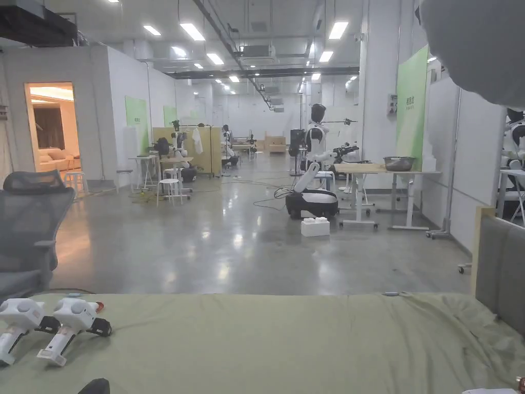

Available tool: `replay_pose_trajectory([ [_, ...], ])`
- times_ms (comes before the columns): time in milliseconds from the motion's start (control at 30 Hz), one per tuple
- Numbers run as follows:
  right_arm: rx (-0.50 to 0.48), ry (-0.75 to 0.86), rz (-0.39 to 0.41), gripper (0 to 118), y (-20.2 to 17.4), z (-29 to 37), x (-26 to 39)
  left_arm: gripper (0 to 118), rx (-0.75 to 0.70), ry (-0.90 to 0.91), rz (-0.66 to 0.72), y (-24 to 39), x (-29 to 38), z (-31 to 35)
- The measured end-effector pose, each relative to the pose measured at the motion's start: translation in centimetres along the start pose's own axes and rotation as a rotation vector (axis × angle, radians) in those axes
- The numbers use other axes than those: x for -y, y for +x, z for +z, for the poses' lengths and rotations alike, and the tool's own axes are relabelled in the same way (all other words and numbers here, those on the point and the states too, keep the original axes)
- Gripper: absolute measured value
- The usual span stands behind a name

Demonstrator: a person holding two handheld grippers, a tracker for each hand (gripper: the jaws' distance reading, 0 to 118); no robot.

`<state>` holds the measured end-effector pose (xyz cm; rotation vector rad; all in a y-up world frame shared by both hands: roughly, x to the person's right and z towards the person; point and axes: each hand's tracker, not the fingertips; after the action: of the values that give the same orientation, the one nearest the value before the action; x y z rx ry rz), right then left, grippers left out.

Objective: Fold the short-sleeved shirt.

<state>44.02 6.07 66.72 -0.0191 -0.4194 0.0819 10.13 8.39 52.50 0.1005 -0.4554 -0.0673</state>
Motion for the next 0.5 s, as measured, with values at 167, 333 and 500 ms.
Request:
replay_pose_trajectory([
  [167, -0.002, 0.001, 0.010, 0, -0.12, -0.04, 0.13, 0, -0.005, -0.012, -0.018, -0.14, 0.17, -0.09],
  [333, -0.002, -0.004, 0.013, 0, -0.20, -0.19, 0.24, 0, -0.011, -0.024, -0.004, -0.28, 0.20, -0.34],
  [500, 0.002, 0.003, 0.026, 0, -0.26, -0.28, -0.07, 0, -0.017, -0.022, -0.038, -0.08, 0.09, -0.47],
])
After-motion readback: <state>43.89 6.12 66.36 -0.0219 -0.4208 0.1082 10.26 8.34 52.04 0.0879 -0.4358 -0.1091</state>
